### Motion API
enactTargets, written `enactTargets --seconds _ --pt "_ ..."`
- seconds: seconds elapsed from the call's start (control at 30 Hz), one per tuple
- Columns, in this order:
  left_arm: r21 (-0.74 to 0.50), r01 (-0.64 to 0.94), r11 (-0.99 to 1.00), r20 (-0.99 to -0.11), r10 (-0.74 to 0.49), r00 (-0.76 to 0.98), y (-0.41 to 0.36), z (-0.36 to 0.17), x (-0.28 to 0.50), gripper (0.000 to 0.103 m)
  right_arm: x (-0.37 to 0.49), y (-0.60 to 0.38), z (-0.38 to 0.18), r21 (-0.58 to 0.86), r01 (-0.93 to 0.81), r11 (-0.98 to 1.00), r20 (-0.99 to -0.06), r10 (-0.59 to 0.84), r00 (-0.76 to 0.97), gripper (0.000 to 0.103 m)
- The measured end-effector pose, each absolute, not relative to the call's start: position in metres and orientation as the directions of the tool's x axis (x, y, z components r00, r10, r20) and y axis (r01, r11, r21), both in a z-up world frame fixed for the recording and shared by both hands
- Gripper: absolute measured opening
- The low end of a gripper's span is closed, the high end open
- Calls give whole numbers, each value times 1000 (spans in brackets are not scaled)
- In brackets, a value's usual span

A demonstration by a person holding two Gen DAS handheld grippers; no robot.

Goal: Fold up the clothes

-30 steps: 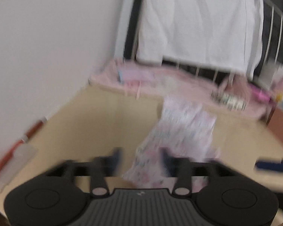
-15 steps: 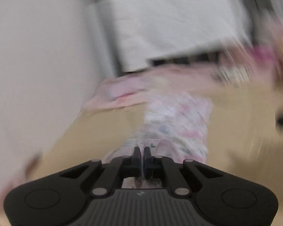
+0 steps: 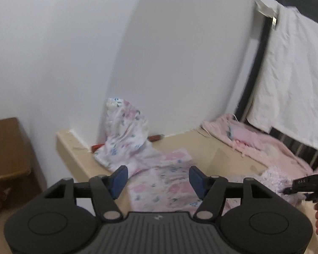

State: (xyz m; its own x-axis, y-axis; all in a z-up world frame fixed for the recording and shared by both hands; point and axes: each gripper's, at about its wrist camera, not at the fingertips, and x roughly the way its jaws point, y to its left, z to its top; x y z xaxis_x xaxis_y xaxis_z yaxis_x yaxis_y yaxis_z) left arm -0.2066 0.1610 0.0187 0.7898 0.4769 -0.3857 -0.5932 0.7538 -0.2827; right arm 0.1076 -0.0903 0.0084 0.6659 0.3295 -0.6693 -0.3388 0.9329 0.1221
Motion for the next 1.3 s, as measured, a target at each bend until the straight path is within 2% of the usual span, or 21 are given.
enactTargets --seconds 0.03,0.2,0.3,0.33,0.37,0.43,0.5,0.57,0.6,0.63,0.67,0.77,0.87,0.97,1.0,1.03,1.1,1.17,1.2,1.27,1.3 --pt "-280 -577 767 -400 453 797 161 19 -201 63 91 -109 9 125 -300 946 -658 305 688 7" --pt "-242 -462 853 -455 321 831 150 16 -174 61 5 -201 14 148 -99 984 -602 169 780 8" --pt "-267 -388 882 -448 243 860 132 21 -158 60 -46 -257 18 169 23 985 -568 78 819 24" --pt "-281 -323 904 -435 180 882 125 24 -156 62 -63 -275 19 177 63 982 -557 47 829 40" --pt "-275 -240 931 -425 106 899 115 28 -151 63 -80 -294 20 185 104 977 -546 15 837 47" --pt "-231 -69 970 -415 -34 909 90 35 -137 71 -104 -314 20 183 140 973 -533 -22 846 47" --pt "-87 29 996 -429 -64 901 55 33 -122 78 -108 -306 18 144 101 984 -535 -9 845 48" --pt "93 63 994 -438 -16 899 22 25 -108 75 -112 -297 16 105 61 993 -538 5 843 55" --pt "141 10 990 -428 52 902 17 20 -104 61 -114 -293 15 85 41 996 -539 11 842 56" --pt "171 -60 983 -412 127 902 16 15 -101 38 -116 -289 15 66 21 998 -541 18 841 57" --pt "201 -131 971 -394 202 896 15 11 -99 29 -118 -285 14 46 1 999 -543 24 840 56" --pt "102 -421 902 -384 425 819 63 6 -107 26 -120 -278 7 3 -19 1000 -555 17 832 56" --pt "-32 -642 766 -450 562 694 121 6 -127 26 -123 -281 3 -12 -17 1000 -555 7 832 57" --pt "-159 -589 792 -491 454 743 139 26 -131 42 -127 -287 8 -3 -34 999 -529 27 848 57" --pt "-153 -507 849 -495 378 782 129 33 -120 57 -128 -287 11 5 -42 999 -518 38 855 57" --pt "-133 -407 904 -499 294 815 116 41 -107 70 -128 -287 14 13 -49 999 -506 49 861 57" --pt "-54 -214 975 -520 155 840 85 50 -78 84 -129 -286 20 26 -64 998 -487 69 870 57" --pt "81 -102 991 -560 130 818 52 46 -51 86 -129 -282 24 38 -73 997 -484 82 871 57" --pt "138 -96 986 -575 159 803 42 39 -41 82 -130 -278 25 43 -85 995 -482 96 871 57" --pt "249 -79 965 -599 218 771 20 27 -22 27 -135 -270 26 54 -116 992 -476 128 870 58" --pt "231 -93 968 -614 220 758 24 25 -21 3 -138 -266 26 45 -130 991 -471 136 872 59"
